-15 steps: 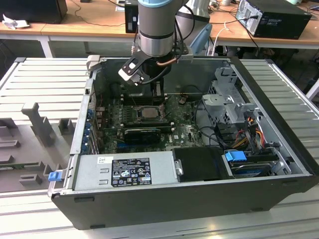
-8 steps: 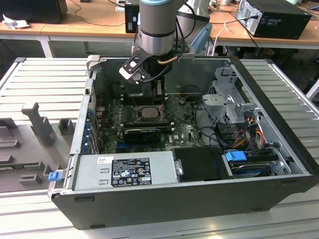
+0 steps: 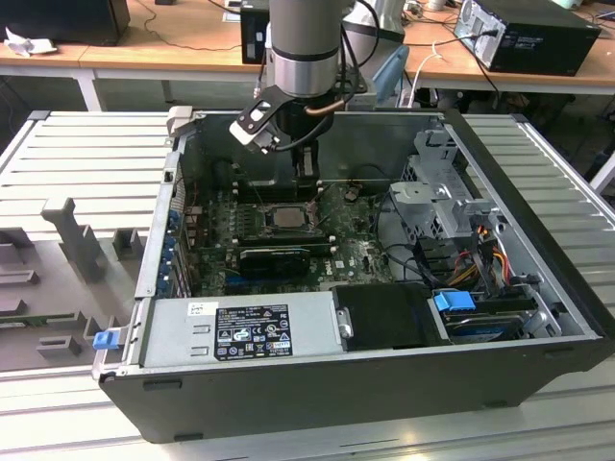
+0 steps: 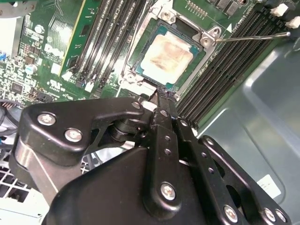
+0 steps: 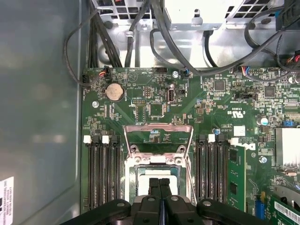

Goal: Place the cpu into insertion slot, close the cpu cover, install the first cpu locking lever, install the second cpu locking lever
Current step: 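Close the cpu cover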

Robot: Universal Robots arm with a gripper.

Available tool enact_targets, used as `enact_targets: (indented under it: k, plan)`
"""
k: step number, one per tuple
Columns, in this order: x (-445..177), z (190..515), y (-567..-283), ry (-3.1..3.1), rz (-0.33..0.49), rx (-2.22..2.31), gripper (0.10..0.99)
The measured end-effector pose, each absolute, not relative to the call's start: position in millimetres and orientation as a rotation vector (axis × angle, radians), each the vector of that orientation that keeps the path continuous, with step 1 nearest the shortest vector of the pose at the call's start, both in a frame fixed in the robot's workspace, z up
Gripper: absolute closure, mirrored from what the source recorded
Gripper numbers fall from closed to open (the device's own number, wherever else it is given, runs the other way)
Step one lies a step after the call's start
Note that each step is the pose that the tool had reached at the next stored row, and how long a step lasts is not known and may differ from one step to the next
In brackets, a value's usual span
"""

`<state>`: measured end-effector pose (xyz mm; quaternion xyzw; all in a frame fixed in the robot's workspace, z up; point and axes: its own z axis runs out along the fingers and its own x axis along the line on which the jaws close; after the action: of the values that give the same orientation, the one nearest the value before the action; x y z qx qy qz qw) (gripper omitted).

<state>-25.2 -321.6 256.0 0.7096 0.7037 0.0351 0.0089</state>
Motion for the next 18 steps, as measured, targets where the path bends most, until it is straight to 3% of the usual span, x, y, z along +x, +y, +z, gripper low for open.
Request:
enact_targets:
  k: [18]
  plan:
    - [-18.0, 258.3, -320.8, 2.198, 0.110, 2.217, 0.980]
